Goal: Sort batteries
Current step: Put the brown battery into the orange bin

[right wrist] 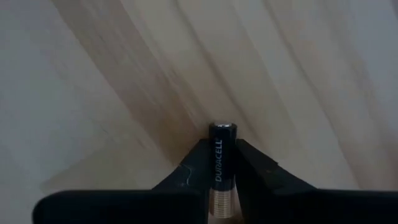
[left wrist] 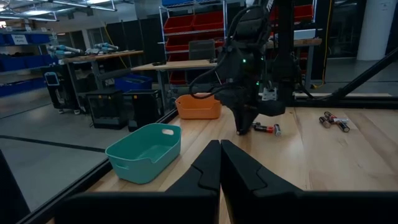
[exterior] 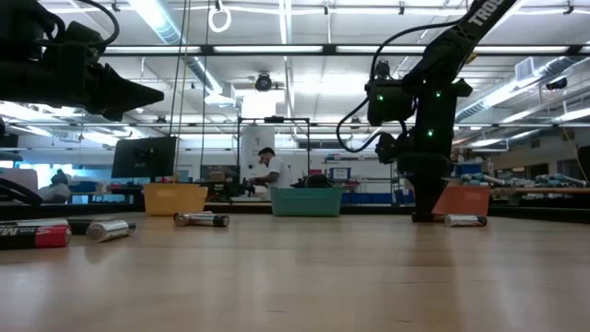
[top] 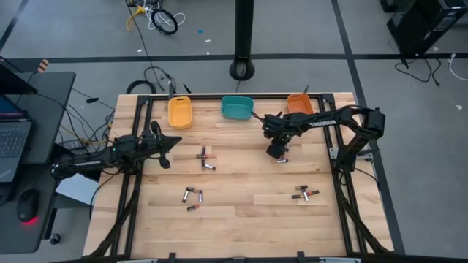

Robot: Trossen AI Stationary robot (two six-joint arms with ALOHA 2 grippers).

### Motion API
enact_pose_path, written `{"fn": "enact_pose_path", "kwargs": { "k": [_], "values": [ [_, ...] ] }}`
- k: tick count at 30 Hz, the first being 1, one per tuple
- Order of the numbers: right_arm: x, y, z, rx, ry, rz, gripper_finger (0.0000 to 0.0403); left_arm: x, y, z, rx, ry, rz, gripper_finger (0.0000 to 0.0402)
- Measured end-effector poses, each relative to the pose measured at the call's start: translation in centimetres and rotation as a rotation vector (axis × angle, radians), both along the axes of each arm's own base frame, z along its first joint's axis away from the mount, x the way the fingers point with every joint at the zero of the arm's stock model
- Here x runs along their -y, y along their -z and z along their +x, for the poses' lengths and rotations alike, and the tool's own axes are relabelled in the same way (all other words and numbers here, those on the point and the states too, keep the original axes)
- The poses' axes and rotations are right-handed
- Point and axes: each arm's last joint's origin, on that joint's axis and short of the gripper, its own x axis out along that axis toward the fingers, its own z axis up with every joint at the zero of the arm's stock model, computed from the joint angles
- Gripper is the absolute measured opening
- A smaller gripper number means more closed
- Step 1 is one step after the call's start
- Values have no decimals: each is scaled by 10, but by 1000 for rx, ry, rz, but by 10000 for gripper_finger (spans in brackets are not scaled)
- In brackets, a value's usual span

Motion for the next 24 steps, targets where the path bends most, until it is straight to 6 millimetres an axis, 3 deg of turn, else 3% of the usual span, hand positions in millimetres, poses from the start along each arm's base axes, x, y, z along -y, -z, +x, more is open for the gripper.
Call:
{"fn": "enact_pose_path", "kwargs": {
  "k": [6, 14, 19, 24],
  "values": [
    [5, -14, 11, 12, -1, -8, 58, 0, 0, 0, 3, 0, 0, 15],
    [17, -61, 28, 26, 59, -20, 58, 0, -1, 0, 8, -2, 0, 15],
    [48, -88, 12, -69, 241, -78, 58, 0, -1, 0, 9, -1, -1, 15],
    [89, -89, -19, -115, 424, -86, 58, 0, -1, 0, 10, -1, -2, 15]
  ]
}}
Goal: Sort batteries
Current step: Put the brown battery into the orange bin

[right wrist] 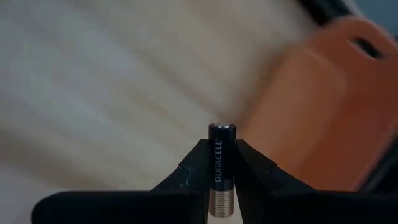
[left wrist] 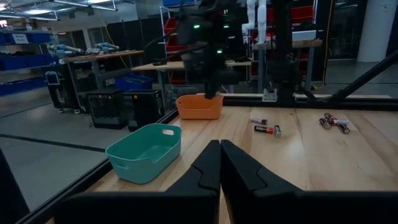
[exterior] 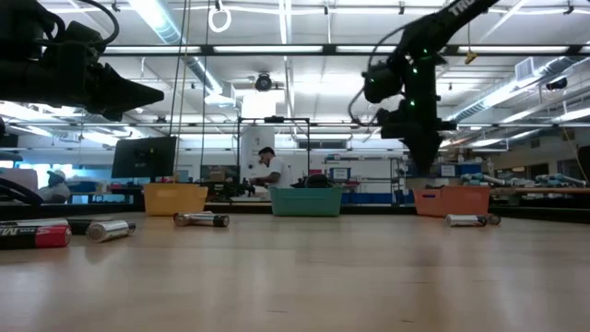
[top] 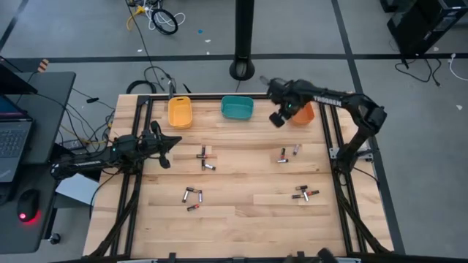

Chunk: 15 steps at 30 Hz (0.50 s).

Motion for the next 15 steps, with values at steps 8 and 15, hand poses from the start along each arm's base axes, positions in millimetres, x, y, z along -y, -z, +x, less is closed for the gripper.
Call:
{"fn": "enact_pose_path", "kwargs": {
  "k": [8, 15],
  "values": [
    [48, 0, -40, 32, 156, -41, 58, 0, -1, 0, 10, 0, 1, 15],
    [64, -1, -54, 101, 199, -32, 58, 0, -1, 0, 9, 0, 1, 15]
  ]
}}
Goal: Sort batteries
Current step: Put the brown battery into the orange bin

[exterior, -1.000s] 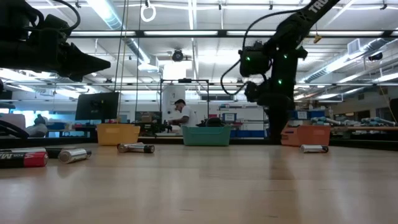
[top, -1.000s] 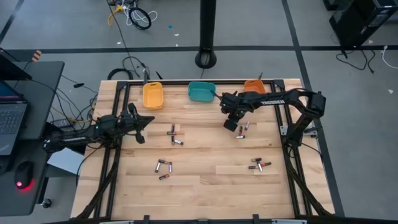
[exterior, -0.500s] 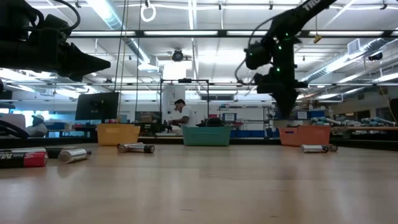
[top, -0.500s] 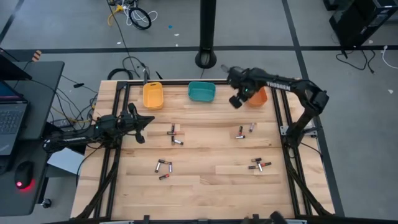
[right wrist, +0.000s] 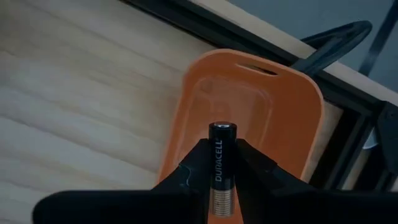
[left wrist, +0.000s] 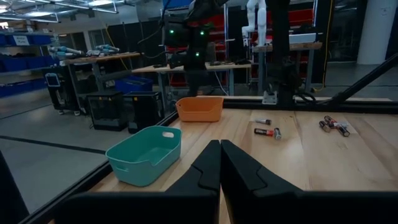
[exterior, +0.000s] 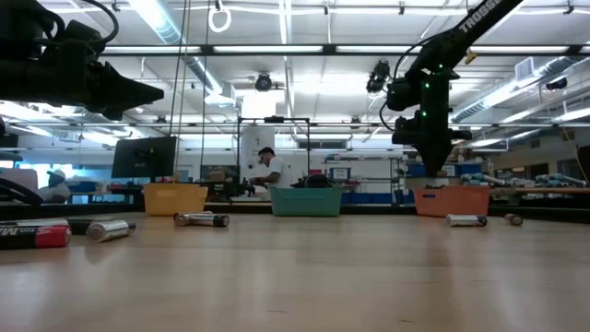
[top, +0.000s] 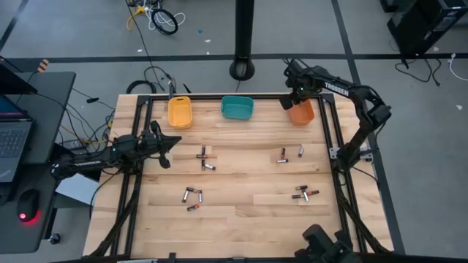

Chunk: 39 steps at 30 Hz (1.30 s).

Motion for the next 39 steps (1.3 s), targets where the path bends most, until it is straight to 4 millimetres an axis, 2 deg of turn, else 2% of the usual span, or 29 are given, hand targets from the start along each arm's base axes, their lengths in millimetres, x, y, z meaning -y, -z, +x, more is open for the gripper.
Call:
{"fn": "enact_pose_path", "kwargs": {
  "k": [39],
  "values": [
    [8, -1, -5, 17, 21, -31, 59, 0, 1, 0, -10, 1, -2, 15]
  ]
}}
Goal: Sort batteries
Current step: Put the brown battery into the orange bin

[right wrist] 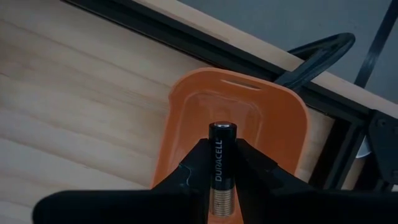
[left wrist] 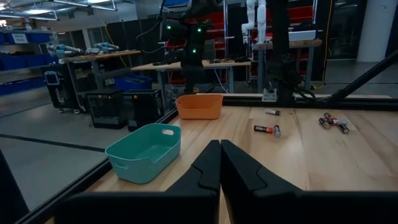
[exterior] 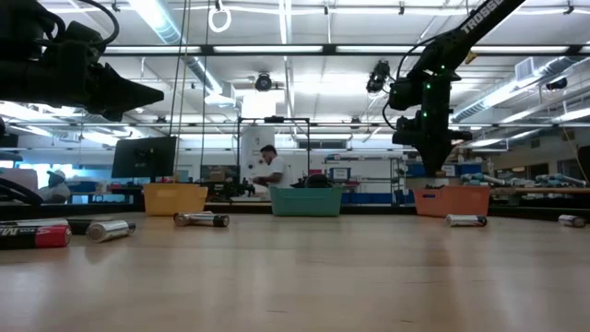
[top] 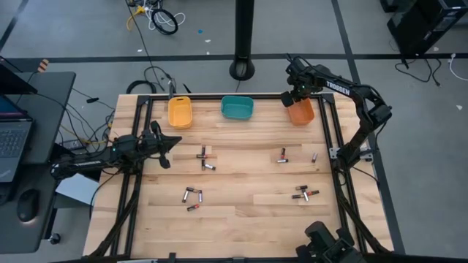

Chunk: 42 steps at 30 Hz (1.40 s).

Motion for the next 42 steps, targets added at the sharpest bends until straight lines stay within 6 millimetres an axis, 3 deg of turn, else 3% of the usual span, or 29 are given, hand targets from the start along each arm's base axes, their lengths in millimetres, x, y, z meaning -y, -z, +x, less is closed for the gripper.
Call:
{"fn": "enact_pose_path", "kwargs": {
  "k": [13, 22, 29, 42],
  "values": [
    [2, 2, -4, 1, 20, -1, 59, 0, 1, 0, 10, 3, -43, 15],
    [-10, 48, -16, 3, 35, 40, 59, 0, 1, 0, 8, 3, -43, 15],
    [-14, 66, -22, 31, 55, 43, 60, 0, 1, 0, 8, 3, -43, 15],
    [-12, 68, -23, 60, 60, 38, 103, 0, 0, 0, 11, 3, -42, 15]
  ]
}}
